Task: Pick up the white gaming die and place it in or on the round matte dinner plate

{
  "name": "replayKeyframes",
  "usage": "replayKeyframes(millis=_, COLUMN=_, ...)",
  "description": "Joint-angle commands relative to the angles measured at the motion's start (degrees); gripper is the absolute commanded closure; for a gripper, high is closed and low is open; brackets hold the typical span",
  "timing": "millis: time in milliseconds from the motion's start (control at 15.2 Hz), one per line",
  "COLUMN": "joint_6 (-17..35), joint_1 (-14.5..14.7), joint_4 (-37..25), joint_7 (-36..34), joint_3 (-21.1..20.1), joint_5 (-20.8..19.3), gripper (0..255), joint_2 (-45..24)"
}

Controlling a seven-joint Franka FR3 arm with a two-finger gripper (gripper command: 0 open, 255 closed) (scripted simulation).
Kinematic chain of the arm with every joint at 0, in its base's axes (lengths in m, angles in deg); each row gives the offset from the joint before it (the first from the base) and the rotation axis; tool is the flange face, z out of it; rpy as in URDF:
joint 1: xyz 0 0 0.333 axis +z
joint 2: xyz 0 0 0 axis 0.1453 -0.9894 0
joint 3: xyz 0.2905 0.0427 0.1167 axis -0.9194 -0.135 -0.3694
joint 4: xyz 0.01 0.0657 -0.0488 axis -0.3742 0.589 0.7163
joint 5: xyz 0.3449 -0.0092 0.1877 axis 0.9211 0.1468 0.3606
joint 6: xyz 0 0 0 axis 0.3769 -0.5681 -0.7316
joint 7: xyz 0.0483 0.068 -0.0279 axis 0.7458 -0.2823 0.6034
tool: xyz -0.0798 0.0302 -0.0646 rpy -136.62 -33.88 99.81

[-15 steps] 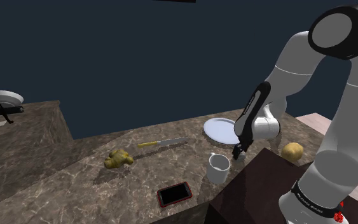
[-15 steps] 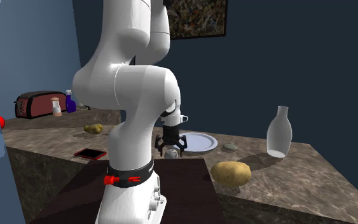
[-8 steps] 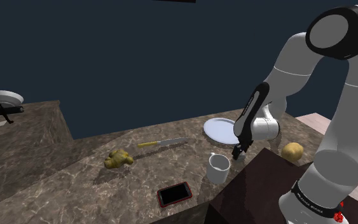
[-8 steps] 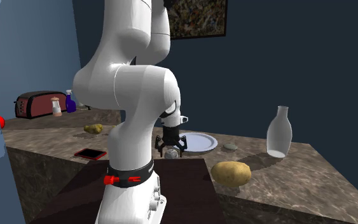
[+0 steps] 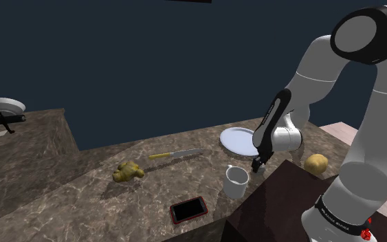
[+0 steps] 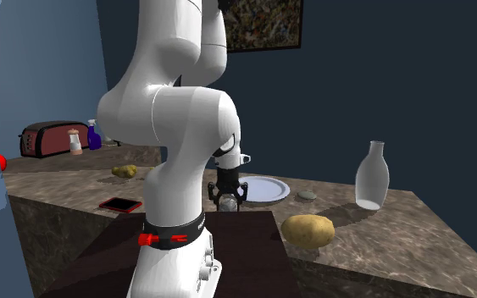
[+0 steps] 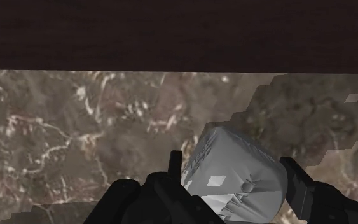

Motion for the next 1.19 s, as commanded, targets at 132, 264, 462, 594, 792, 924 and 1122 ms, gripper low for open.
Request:
replayKeyframes(millis=132, joint_6=-1.1, joint_1=1.7, joint_4=0.4, joint_7=-0.7, joint_3=1.9, joint_5=-0.8, gripper=255, joint_2=1.3)
replayKeyframes(millis=264, joint_6=-3.1, joint_1=5.5, joint_4=1.1, joint_7=-2.8, joint_3=6.3, joint_5=-3.4, gripper=255, joint_2=4.0)
replayKeyframes(millis=462, joint_6=-6.2, joint_1=10.5, joint_4=2.2, joint_7=-8.0, joint_3=13.1, joint_5=-10.5, gripper=255, joint_2=8.2)
replayKeyframes(millis=594, joint_6=-8.3, joint_1=12.1, joint_4=2.8, joint_7=-12.1, joint_3=16.2, joint_5=-16.3, gripper=255, joint_2=11.0)
replayKeyframes(millis=792, joint_6=-11.8, joint_1=11.5, joint_4=3.3, joint_7=-17.1, joint_3=17.7, joint_5=-23.4, gripper=255, joint_2=15.3)
replayKeyframes(millis=924, joint_6=-14.3, joint_1=10.5, joint_4=3.5, joint_7=-19.2, joint_3=17.5, joint_5=-26.4, gripper=255, joint_2=18.0)
replayKeyframes(millis=1122, joint_6=-18.1, joint_1=9.1, joint_4=3.6, joint_7=-21.1, joint_3=17.0, joint_5=-29.2, gripper=255, joint_2=22.0)
